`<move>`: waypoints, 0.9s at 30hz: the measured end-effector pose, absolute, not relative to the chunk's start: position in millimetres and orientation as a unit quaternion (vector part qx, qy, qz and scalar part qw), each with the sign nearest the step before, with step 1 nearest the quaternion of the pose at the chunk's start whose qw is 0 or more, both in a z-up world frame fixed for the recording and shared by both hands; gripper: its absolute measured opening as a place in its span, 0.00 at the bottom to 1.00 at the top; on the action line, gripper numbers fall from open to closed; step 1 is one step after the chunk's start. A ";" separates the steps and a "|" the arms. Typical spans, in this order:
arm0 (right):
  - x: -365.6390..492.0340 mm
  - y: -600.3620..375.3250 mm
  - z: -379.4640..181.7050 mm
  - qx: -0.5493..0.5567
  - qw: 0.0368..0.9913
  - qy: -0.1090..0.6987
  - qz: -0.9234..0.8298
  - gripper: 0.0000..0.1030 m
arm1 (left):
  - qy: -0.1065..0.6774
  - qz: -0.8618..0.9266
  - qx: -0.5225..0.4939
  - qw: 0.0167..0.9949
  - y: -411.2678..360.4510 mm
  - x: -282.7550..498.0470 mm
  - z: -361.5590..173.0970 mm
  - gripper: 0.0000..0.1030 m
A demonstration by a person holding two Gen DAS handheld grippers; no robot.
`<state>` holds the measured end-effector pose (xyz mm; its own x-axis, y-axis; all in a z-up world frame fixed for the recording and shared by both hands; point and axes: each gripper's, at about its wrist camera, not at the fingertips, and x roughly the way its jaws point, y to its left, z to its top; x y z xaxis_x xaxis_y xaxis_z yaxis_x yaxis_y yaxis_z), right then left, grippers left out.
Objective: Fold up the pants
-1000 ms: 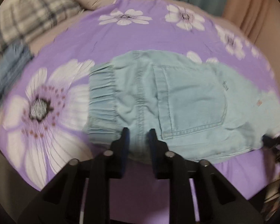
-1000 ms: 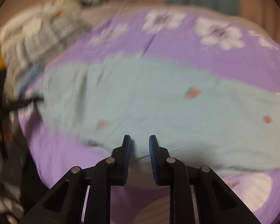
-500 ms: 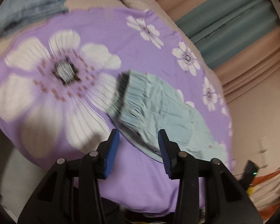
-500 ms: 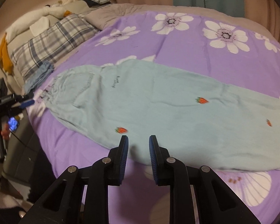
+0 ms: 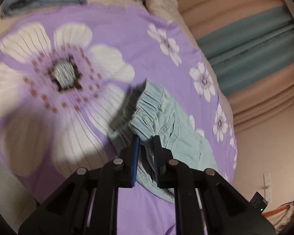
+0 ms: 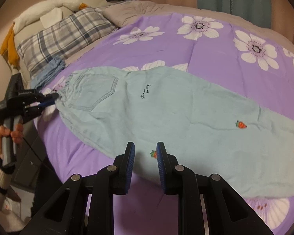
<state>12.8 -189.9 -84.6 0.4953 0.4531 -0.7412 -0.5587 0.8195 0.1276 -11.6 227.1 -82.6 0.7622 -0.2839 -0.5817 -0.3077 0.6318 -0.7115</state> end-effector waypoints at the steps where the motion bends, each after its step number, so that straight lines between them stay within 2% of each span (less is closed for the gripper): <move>1: 14.6 -188.0 -83.9 -0.068 0.864 0.405 0.292 0.22 | 0.343 0.007 -0.423 0.838 228.2 -11.8 -81.0 0.12; 2: 17.4 -185.8 -83.1 -0.067 0.865 0.402 0.292 0.22 | 0.346 0.016 -0.409 0.844 228.5 -13.6 -78.5 0.03; 3: 20.0 -184.4 -83.2 -0.064 0.866 0.400 0.294 0.22 | 0.352 0.039 -0.390 0.850 230.2 -15.5 -77.5 0.00; 7: 28.2 -170.8 -102.4 -0.067 0.843 0.439 0.304 0.22 | 0.384 0.054 -0.381 0.839 244.4 -25.7 -87.3 0.01; 9: 23.2 -159.7 -120.8 -0.091 0.817 0.473 0.317 0.22 | 0.396 0.071 -0.336 0.852 244.1 -32.1 -82.1 0.01; 10: 15.3 -156.8 -123.3 -0.110 0.824 0.458 0.314 0.22 | 0.393 0.072 -0.329 0.856 243.3 -34.3 -79.8 0.01; 13: 13.4 -160.9 -116.4 -0.095 0.819 0.459 0.330 0.22 | 0.373 0.052 -0.311 0.873 233.8 -30.0 -61.8 0.09; 17: 29.1 -175.4 -97.2 -0.022 0.819 0.450 0.355 0.22 | 0.359 -0.004 -0.271 0.893 196.2 -4.9 -40.5 0.31; 22: 60.5 -178.7 -81.2 0.002 0.842 0.432 0.323 0.22 | 0.392 -0.092 -0.231 0.886 136.0 40.8 -47.9 0.32; 27: 104.5 -160.0 -79.4 0.015 0.844 0.432 0.318 0.22 | 0.438 -0.112 -0.175 0.875 98.3 77.5 -79.4 0.31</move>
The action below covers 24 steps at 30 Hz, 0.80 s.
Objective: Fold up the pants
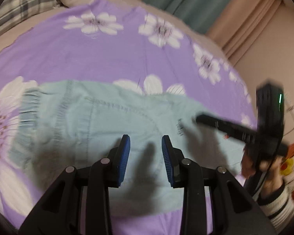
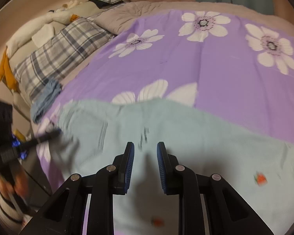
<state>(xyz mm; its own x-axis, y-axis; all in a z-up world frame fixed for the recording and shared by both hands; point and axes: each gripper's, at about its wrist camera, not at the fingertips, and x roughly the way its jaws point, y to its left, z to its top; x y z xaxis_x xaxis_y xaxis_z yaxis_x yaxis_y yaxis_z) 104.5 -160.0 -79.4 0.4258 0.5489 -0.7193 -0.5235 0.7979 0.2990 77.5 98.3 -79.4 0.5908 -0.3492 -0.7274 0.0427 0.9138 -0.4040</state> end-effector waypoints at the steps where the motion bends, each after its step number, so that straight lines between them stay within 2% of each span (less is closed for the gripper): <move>1: 113.6 -154.1 -81.1 0.020 0.842 0.434 0.319 0.22 | 0.449 -0.100 -0.167 0.872 97.8 82.0 -85.7 0.30; 3: 133.2 -139.7 -92.2 0.027 0.832 0.454 0.318 0.22 | 0.468 -0.085 -0.169 0.863 103.8 86.9 -100.6 0.25; 5: 149.2 -128.1 -105.9 0.024 0.823 0.478 0.306 0.22 | 0.471 -0.084 -0.187 0.858 115.7 86.2 -108.2 0.13; 7: 162.0 -118.7 -118.4 0.021 0.820 0.493 0.290 0.22 | 0.471 -0.087 -0.196 0.856 123.8 84.9 -110.0 0.11; 15: 158.6 -116.7 -107.4 0.056 0.845 0.467 0.254 0.22 | 0.473 -0.087 -0.186 0.857 119.7 83.7 -107.7 0.11; 19: 109.8 -136.5 -96.2 0.039 0.854 0.434 0.285 0.22 | 0.473 -0.089 -0.188 0.856 120.2 85.0 -107.7 0.11; 24: 34.8 -177.3 -117.4 -0.037 0.857 0.439 0.269 0.22 | 0.470 -0.087 -0.187 0.858 122.3 83.5 -107.4 0.11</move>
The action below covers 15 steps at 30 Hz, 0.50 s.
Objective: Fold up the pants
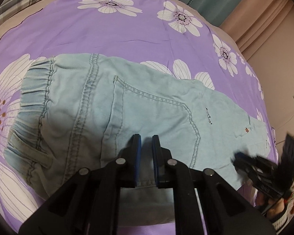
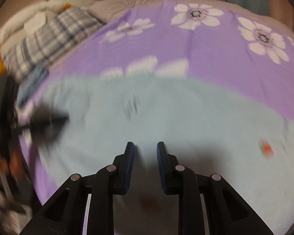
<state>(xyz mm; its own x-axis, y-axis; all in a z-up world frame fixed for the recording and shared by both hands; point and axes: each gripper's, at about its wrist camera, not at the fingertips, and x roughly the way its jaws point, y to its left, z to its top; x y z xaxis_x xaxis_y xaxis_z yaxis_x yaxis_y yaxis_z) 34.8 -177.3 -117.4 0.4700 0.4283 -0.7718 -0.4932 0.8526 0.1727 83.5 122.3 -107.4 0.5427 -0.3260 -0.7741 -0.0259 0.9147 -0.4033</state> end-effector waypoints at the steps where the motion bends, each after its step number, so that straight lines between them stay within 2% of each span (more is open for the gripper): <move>1: 20.4 -193.2 -119.9 -0.036 0.857 0.437 0.271 0.22 | 0.470 -0.084 -0.187 0.858 122.8 82.9 -107.3 0.11; 6: 14.9 -271.6 -113.4 0.055 0.869 0.440 0.218 0.22 | 0.473 -0.067 -0.169 0.862 117.2 82.1 -105.7 0.11; 15: 22.6 -492.5 -131.9 0.335 0.867 0.369 0.012 0.22 | 0.491 -0.017 -0.143 0.859 103.2 87.5 -99.8 0.12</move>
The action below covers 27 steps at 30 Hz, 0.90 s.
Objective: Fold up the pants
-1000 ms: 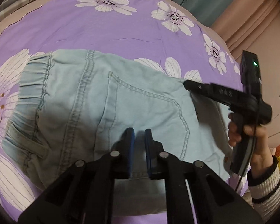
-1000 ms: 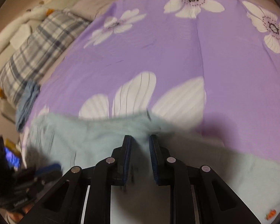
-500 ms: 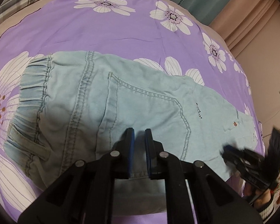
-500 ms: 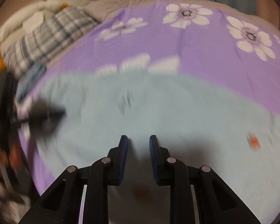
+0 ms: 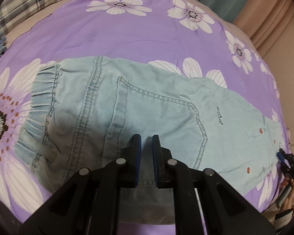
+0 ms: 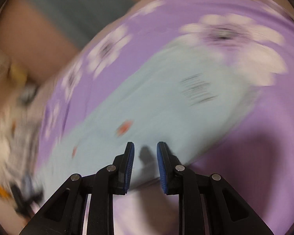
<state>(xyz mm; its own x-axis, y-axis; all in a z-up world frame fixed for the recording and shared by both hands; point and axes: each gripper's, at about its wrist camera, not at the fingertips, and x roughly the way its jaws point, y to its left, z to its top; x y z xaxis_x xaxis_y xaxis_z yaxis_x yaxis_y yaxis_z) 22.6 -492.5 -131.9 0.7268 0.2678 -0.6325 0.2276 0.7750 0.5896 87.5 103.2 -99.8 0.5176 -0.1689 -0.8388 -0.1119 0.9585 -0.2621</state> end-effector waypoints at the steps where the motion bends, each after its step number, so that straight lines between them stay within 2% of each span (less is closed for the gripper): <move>1: 22.1 -514.3 -132.7 0.355 0.864 0.356 -0.009 0.22 | 0.492 -0.011 -0.140 0.859 102.1 86.4 -97.9 0.16; 3: 18.6 -540.9 -130.0 0.371 0.863 0.339 -0.047 0.22 | 0.491 0.000 -0.133 0.861 97.1 81.4 -90.9 0.27; 5: 7.4 -557.9 -123.9 0.399 0.860 0.314 -0.056 0.22 | 0.486 0.005 -0.133 0.864 93.0 76.0 -83.7 0.49; 6: -1.2 -559.5 -120.1 0.403 0.861 0.305 -0.063 0.24 | 0.480 0.007 -0.132 0.867 90.2 73.3 -79.3 0.53; 7: -9.3 -562.1 -114.9 0.389 0.866 0.303 -0.086 0.30 | 0.476 0.005 -0.132 0.869 87.1 71.6 -76.4 0.54; 8: -17.3 -562.3 -115.5 0.379 0.868 0.308 -0.096 0.31 | 0.473 -0.006 -0.135 0.871 81.9 70.8 -72.1 0.54; 17: -28.5 -545.0 -136.2 0.405 0.851 0.333 -0.031 0.31 | 0.494 -0.148 -0.163 0.841 -2.5 87.8 -65.2 0.54; 21: -4.8 -535.3 -137.3 0.387 0.852 0.349 -0.052 0.33 | 0.511 -0.200 -0.171 0.818 -44.8 94.0 -76.1 0.54; 23: 4.0 -540.4 -139.3 0.408 0.846 0.339 -0.048 0.41 | 0.519 -0.210 -0.159 0.813 -59.8 96.0 -83.0 0.54; 27: 14.1 -545.5 -142.3 0.416 0.846 0.329 -0.050 0.41 | 0.547 -0.203 -0.134 0.801 -72.5 104.1 -110.2 0.56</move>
<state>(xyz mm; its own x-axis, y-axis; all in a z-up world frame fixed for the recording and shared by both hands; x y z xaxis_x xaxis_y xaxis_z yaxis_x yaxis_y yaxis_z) 14.1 -545.5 -142.3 0.7787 0.1897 -0.5981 0.3576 0.6492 0.6714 104.1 -72.5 -110.2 0.3183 -0.4724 -0.8219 0.1786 0.8814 -0.4374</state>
